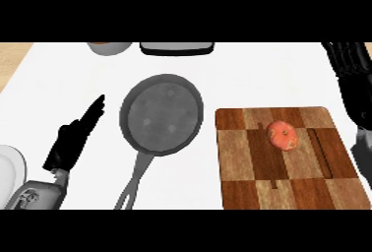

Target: Pick the squash from the cutting board and place it in the pan

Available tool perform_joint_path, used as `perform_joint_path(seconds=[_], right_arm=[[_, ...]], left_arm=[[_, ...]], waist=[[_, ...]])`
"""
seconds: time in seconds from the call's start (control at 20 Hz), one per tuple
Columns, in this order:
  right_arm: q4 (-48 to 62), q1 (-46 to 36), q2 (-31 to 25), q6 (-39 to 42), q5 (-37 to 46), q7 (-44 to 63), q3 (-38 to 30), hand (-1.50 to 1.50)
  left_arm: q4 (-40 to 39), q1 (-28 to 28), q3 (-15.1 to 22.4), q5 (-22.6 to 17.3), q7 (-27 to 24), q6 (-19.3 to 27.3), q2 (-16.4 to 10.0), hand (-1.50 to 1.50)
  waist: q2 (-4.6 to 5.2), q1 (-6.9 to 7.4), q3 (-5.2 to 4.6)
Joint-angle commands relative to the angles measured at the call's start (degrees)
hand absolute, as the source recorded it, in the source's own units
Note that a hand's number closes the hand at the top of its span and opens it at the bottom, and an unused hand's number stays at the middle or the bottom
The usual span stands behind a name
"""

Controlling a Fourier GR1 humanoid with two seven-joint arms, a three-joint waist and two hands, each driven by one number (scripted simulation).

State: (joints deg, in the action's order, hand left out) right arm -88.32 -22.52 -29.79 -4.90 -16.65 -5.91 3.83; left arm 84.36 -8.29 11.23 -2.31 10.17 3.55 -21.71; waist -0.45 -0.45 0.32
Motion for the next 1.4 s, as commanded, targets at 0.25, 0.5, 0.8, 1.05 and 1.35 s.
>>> perform_joint_path(seconds=[0.25,0.5,0.8,1.05,1.35], right_arm=[[-1.94,-3.15,3.86,30.28,-17.04,-2.36,10.75,-1.5],[12.06,3.05,4.53,16.71,-15.35,-6.75,-2.63,1.5],[25.79,2.72,-4.7,42.49,-11.75,-26.48,-5.68,-1.5],[22.86,-0.89,-9.49,41.56,-1.52,-25.85,-3.03,-1.5],[16.66,-7.96,-19.65,39.82,9.08,-18.46,0.92,-1.5]], left_arm=[[-3.9,0.08,-8.63,1.55,3.16,5.74,-4.95,0.0],[-7.13,1.08,-10.84,-0.21,3.96,6.13,-4.6,0.0],[-7.99,0.16,-10.69,0.94,5.69,6.52,-3.59,0.0],[-7.04,1.39,-13.18,-0.5,5.72,4.98,-4.81,0.0],[-9.82,2.26,-11.86,1.43,1.82,6.0,-2.81,0.0]], waist=[[1.4,6.24,0.02],[2.18,2.05,0.03],[0.96,1.33,-0.17],[0.51,1.24,-0.28],[0.5,1.4,-0.43]])
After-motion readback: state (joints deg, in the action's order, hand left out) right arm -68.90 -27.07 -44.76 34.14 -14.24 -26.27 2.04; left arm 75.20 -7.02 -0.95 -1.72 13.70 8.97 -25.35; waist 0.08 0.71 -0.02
